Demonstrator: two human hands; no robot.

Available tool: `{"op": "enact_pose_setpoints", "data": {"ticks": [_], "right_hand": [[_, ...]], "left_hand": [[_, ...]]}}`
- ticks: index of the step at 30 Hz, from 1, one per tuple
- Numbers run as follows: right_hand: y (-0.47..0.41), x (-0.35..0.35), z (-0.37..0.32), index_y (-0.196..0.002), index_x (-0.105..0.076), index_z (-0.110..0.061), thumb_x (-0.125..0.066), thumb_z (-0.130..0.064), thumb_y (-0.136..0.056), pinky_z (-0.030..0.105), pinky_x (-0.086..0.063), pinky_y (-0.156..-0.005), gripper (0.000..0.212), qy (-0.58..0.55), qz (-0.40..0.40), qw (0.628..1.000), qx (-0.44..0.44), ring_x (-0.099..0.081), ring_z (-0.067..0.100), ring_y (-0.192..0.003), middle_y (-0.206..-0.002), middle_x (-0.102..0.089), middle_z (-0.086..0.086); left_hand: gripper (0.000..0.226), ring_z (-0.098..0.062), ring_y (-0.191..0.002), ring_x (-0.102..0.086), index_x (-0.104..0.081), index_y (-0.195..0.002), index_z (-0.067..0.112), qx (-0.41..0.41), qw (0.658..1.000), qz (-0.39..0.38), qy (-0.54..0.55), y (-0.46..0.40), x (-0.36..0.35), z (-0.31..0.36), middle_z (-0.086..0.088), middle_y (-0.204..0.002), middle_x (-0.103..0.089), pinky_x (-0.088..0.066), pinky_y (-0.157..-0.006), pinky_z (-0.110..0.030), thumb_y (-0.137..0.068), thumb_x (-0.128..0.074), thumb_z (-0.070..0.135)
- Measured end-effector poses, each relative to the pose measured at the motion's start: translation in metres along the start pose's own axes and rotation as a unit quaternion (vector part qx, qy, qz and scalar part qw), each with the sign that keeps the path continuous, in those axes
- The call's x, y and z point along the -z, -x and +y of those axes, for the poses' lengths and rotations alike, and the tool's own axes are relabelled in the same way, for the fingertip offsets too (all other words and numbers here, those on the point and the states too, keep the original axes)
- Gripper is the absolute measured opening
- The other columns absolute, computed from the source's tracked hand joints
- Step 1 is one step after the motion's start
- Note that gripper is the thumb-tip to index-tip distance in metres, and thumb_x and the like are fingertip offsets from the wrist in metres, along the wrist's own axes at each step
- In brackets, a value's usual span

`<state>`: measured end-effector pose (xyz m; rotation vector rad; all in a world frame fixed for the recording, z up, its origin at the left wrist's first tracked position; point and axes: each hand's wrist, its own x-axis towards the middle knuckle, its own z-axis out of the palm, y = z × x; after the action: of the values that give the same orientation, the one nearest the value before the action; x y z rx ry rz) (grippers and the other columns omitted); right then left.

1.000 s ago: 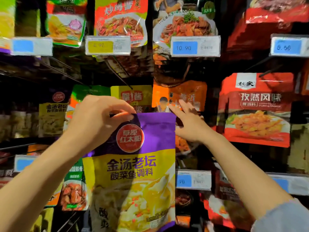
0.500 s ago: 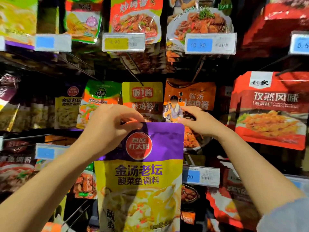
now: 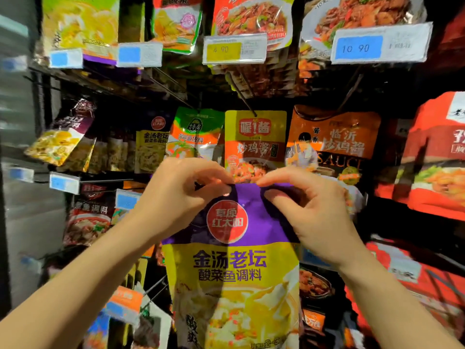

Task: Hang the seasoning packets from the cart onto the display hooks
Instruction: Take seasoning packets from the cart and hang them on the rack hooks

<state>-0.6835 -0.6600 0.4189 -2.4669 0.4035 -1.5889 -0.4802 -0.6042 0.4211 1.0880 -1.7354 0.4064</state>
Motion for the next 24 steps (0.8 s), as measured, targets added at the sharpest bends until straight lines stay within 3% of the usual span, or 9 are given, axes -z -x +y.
{"op": "enact_pose_setpoints", "data": {"ticks": [4,9,13,17,20,22,24], "right_hand": [[-0.003,-0.034,-0.007,-0.085,-0.066,-0.029,-0.061,-0.004,-0.077,0.013,-0.045,-0.076,0.027,-0.048,-0.009,0.999,0.003,-0.063,0.001,-0.086,-0.087,-0.067,-0.017],[-0.010,-0.073,-0.015,-0.080,-0.066,-0.027,-0.062,-0.004,-0.077,0.011,-0.045,-0.071,0.024,-0.121,-0.022,0.992,0.013,-0.062,0.000,-0.082,-0.087,-0.067,-0.019],[-0.024,-0.098,-0.014,-0.076,-0.064,-0.028,-0.065,0.008,-0.079,0.006,-0.040,-0.066,0.036,-0.189,-0.007,0.982,0.001,-0.060,-0.003,-0.074,-0.079,-0.066,-0.018],[-0.031,-0.131,-0.020,-0.075,-0.064,-0.023,-0.064,0.010,-0.080,0.006,-0.041,-0.066,0.034,-0.254,0.011,0.967,0.000,-0.060,-0.003,-0.073,-0.081,-0.068,-0.010],[-0.039,-0.159,-0.021,-0.075,-0.064,-0.022,-0.063,0.010,-0.081,0.011,-0.044,-0.066,0.032,-0.268,0.012,0.963,-0.013,-0.061,0.002,-0.074,-0.081,-0.068,-0.005],[-0.050,-0.177,-0.020,-0.075,-0.065,-0.020,-0.063,0.010,-0.081,0.011,-0.044,-0.065,0.030,-0.271,0.012,0.962,-0.031,-0.061,0.002,-0.073,-0.076,-0.067,-0.009],[-0.064,-0.194,-0.021,-0.075,-0.066,-0.019,-0.063,0.010,-0.081,0.012,-0.045,-0.065,0.030,-0.269,0.014,0.962,-0.049,-0.062,0.001,-0.073,-0.073,-0.067,-0.012]], "left_hand": [[0.019,0.000,-0.077,-0.066,-0.075,-0.087,0.019,0.077,0.993,-0.035,0.077,0.028,0.021,-0.022,0.009,-0.082,-0.072,-0.045,-0.065,-0.009,-0.073,-0.079,0.032],[0.033,-0.012,-0.072,-0.067,-0.070,-0.091,0.037,0.186,0.980,0.022,0.065,0.079,0.060,-0.053,0.004,-0.081,-0.072,-0.052,-0.066,-0.028,-0.061,-0.073,0.051],[0.037,-0.007,-0.076,-0.068,-0.070,-0.096,0.024,0.248,0.961,0.060,0.103,0.112,0.088,-0.064,0.005,-0.090,-0.074,-0.051,-0.071,-0.015,-0.061,-0.081,0.029],[0.035,-0.008,-0.081,-0.069,-0.062,-0.104,0.017,0.287,0.937,0.111,0.164,0.135,0.097,-0.079,0.003,-0.090,-0.075,-0.054,-0.070,-0.020,-0.070,-0.072,0.013],[0.036,-0.006,-0.071,-0.066,-0.058,-0.102,0.020,0.285,0.924,0.195,0.165,0.137,0.102,-0.095,0.005,-0.077,-0.073,-0.053,-0.060,-0.021,-0.075,-0.075,0.004],[0.044,-0.008,-0.068,-0.064,-0.052,-0.106,0.026,0.282,0.917,0.231,0.165,0.133,0.110,-0.110,0.007,-0.069,-0.069,-0.051,-0.058,-0.027,-0.076,-0.074,0.000],[0.051,-0.021,-0.069,-0.063,-0.047,-0.105,0.029,0.276,0.911,0.250,0.179,0.128,0.122,-0.129,0.002,-0.066,-0.068,-0.052,-0.061,-0.042,-0.074,-0.076,0.000]]}}
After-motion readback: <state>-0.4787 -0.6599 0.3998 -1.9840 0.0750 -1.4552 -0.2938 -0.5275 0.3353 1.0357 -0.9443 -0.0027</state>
